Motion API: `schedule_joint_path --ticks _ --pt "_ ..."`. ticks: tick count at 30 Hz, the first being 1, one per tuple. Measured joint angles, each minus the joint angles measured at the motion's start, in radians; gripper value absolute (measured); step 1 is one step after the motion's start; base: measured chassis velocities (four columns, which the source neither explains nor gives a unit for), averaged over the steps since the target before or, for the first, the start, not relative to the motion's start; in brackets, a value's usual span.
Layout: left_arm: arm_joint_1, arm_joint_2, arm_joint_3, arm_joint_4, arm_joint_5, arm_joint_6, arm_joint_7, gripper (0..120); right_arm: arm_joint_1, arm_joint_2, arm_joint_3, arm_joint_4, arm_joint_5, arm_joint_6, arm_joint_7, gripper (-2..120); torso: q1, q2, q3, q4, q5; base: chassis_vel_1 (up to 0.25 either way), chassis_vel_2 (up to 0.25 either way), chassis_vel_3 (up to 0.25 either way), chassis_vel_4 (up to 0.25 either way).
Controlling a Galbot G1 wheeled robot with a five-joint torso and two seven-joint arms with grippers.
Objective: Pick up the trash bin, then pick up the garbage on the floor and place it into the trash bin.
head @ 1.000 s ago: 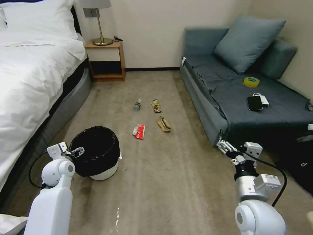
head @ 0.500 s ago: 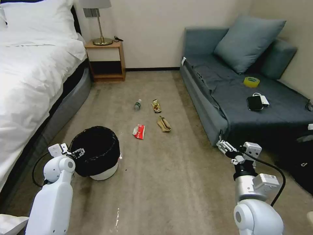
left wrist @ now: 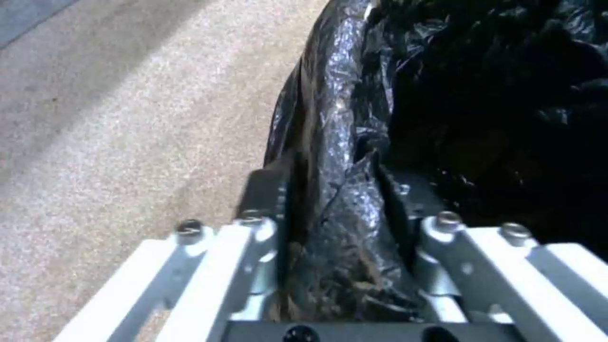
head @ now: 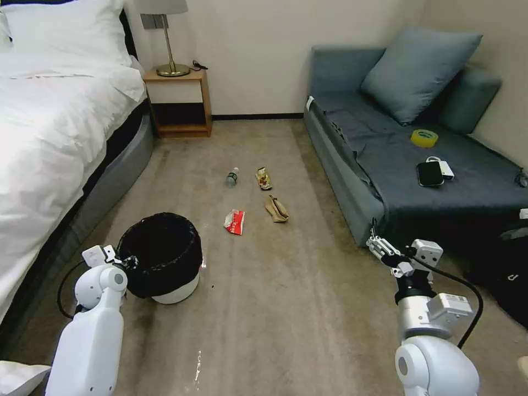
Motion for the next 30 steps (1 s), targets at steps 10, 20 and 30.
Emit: schedule_joint_path --ticks 10,20,30 --pt "0.009 -0.004 -0.021 -0.017 -0.051 0.003 -0.006 3 -0.005 -0.01 -0.001 0.006 0.017 0.014 0.0 100 0.0 0.0 0.0 -0.0002 -0.0007 0.0 0.0 0.0 0.0" --pt "0.082 -0.002 -0.051 -0.192 -0.051 0.007 -0.01 2 0.001 -0.026 -0.005 0.009 0.089 0.097 -0.026 100 0.0 0.0 0.0 0.0001 -0.0005 0.0 0.0 0.0 0.0" --pt "0.244 -0.032 -0.092 -0.475 0.153 0.006 0.075 2 -0.008 -0.06 0.007 0.014 0.182 0.178 -0.086 100 0.0 0.0 0.0 0.0001 -0.0003 0.0 0.0 0.0 0.0"
